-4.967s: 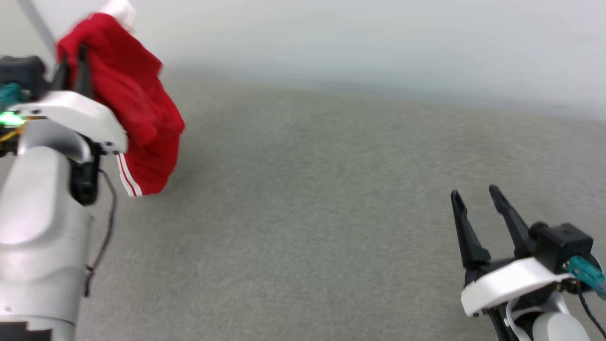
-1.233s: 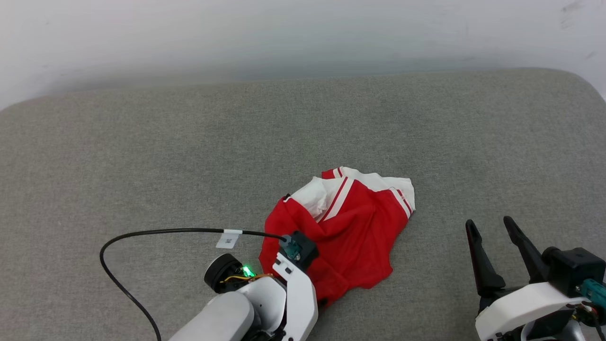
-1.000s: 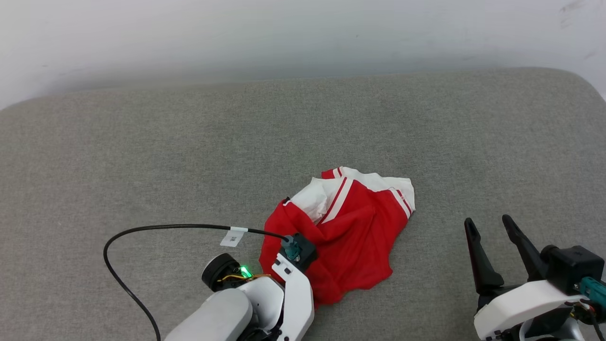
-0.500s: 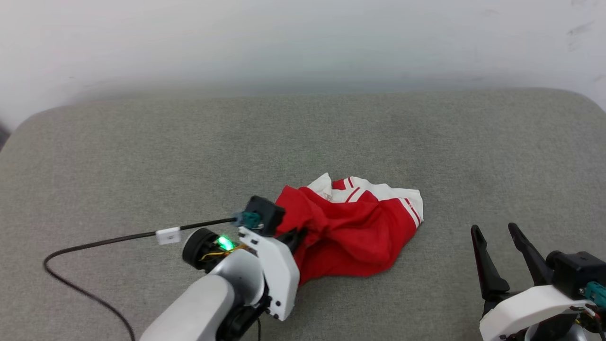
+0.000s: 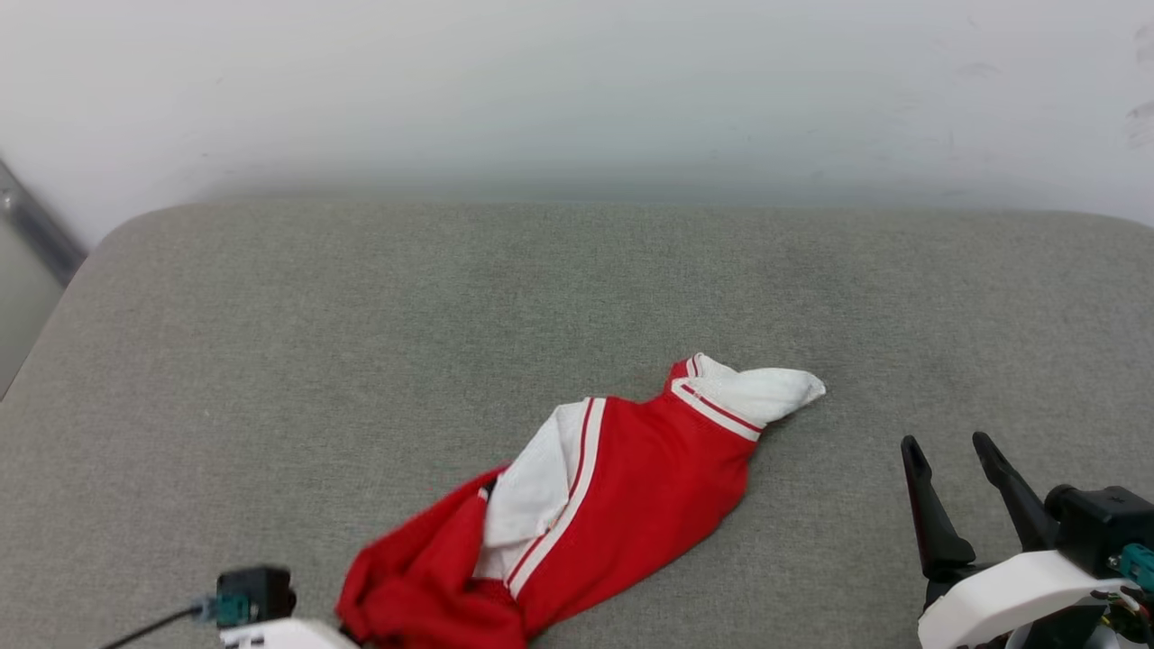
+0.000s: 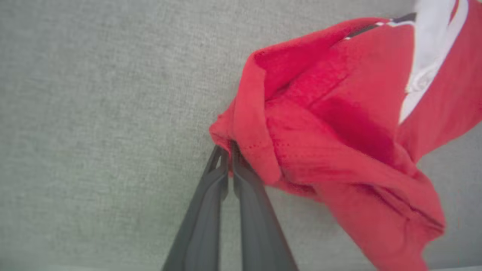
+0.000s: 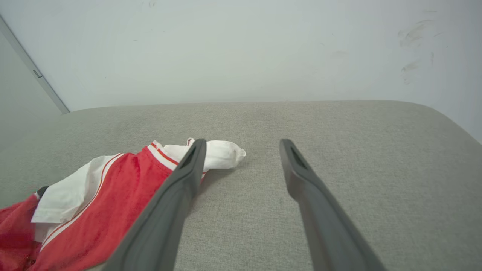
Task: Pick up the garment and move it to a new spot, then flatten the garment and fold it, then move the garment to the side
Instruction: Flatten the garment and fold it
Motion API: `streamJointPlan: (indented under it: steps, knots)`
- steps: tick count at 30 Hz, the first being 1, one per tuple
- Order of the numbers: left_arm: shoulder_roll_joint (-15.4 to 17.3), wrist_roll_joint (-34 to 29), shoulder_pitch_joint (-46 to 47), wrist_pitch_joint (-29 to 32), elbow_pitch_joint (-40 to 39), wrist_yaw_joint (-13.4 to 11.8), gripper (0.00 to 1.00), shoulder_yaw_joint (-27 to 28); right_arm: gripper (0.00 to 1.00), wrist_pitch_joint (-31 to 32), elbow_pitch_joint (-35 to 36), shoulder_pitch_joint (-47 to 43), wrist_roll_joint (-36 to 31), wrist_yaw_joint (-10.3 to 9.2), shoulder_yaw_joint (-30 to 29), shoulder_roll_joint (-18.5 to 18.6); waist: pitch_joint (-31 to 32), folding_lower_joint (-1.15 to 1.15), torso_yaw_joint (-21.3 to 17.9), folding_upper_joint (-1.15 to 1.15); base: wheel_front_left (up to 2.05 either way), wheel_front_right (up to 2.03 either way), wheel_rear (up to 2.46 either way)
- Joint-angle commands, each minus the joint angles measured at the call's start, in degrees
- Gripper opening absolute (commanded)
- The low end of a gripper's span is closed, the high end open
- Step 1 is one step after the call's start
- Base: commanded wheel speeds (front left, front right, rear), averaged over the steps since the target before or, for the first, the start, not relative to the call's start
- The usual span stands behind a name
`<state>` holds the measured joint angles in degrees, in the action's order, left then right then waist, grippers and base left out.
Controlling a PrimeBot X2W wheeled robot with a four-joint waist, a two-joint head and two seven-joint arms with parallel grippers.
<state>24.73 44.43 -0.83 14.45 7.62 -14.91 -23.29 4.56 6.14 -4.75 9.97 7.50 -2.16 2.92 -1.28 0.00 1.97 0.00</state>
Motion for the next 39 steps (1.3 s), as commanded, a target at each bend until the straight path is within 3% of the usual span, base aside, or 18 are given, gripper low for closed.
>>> streamJointPlan:
  steps: [1,2,3,4,5,15,21,24,32,39]
  knots:
    - [-0.10,0.63,-1.30,0.03,0.59,-0.34,0.00,0.44,1.00,-0.05,0.29,-0.35,-0.19,-0.02,-0.07,-0.05,0.04,0.00,0.08,0.00,0.00,0.00,0.00]
    - [-0.22,1.36,-2.57,0.04,1.29,-0.11,0.00,0.59,1.00,-0.02,0.34,-0.38,-0.27,-0.02,-0.10,-0.05,0.12,0.00,0.10,0.00,0.00,0.00,0.00]
    - [-0.58,1.99,-3.47,-0.23,1.80,0.17,0.11,0.67,1.00,-0.03,0.45,-0.37,-0.43,-0.02,-0.06,-0.05,0.24,0.00,0.09,0.00,0.00,0.00,0.00]
    - [-0.91,2.23,-4.12,-0.68,2.30,0.43,0.72,0.63,1.00,-0.03,0.52,-0.38,-0.54,-0.02,-0.05,-0.05,0.41,0.00,0.10,0.00,0.00,0.00,0.00]
    - [-1.00,2.24,-4.61,-1.05,2.79,0.63,1.00,0.47,1.00,0.02,0.53,-0.47,-0.61,-0.02,-0.08,-0.05,0.66,0.00,0.10,0.00,0.00,0.00,0.00]
    - [-1.82,-3.73,-1.31,-11.16,-2.01,-0.28,1.00,0.51,1.00,1.02,1.52,-1.47,-1.08,-0.02,-0.20,-0.05,2.85,0.00,-0.72,0.00,0.00,0.00,0.00]
    - [-0.47,-9.02,4.77,-12.62,-5.86,0.35,1.00,-1.66,1.00,1.33,2.17,-1.63,-1.11,-0.02,-0.36,-0.05,2.97,0.00,-1.39,0.00,0.00,0.00,0.00]
    - [0.07,-10.83,9.44,-9.83,-5.80,2.64,1.00,-4.41,1.00,1.47,2.43,-1.40,-1.18,-0.02,-0.29,-0.05,2.42,0.00,-1.74,0.00,0.00,0.00,0.00]
    - [0.64,-10.89,22.23,4.67,0.26,13.56,1.00,-13.17,1.00,1.05,2.91,1.07,-1.47,-0.02,0.57,-0.06,-1.63,0.00,-4.01,0.00,0.00,0.00,0.00]
    - [0.68,-7.61,27.28,14.32,7.46,17.80,1.00,-15.31,1.00,-0.25,1.69,2.78,-0.82,-0.02,0.97,-0.05,-4.88,0.00,-6.05,0.00,0.00,0.00,0.00]
